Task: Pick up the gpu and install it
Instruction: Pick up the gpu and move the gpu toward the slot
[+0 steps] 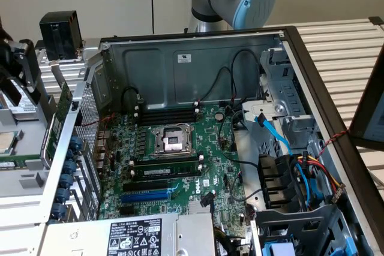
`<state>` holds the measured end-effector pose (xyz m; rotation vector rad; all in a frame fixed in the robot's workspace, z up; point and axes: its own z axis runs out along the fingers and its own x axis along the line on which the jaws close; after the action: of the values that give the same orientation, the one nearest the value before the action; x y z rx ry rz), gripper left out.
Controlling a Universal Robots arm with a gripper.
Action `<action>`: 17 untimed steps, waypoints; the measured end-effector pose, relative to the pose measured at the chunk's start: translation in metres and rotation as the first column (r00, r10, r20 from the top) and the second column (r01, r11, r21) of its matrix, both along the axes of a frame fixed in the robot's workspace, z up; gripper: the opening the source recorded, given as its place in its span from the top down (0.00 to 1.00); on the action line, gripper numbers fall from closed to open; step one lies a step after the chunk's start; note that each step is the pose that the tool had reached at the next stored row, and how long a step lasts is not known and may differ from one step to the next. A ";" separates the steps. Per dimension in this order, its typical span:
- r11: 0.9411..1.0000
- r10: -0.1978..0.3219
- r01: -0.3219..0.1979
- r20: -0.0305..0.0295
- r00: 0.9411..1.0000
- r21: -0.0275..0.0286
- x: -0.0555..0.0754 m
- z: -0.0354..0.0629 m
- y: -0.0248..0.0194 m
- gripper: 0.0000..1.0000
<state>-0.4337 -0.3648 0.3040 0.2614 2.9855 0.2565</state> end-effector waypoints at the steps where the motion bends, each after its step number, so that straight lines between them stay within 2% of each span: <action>1: 1.000 0.000 0.000 0.001 1.000 0.002 0.000 -0.0011 -0.0002 0.51; 5: 1.000 0.000 -0.001 0.001 1.000 0.018 0.001 -0.0060 -0.0032 0.51; 7: 1.000 0.000 0.000 0.001 1.000 0.028 0.001 -0.0085 -0.0085 0.51; 10: 1.000 0.000 -0.001 0.001 1.000 0.031 0.003 -0.0140 -0.0141 0.51; 13: 0.999 0.000 -0.001 0.002 1.000 0.032 0.009 -0.0187 -0.0145 0.51; 17: 0.999 0.000 0.000 0.002 1.000 0.039 0.014 -0.0252 -0.0146 0.51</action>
<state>-0.4197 -0.3794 0.2788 0.2644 2.9812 0.3144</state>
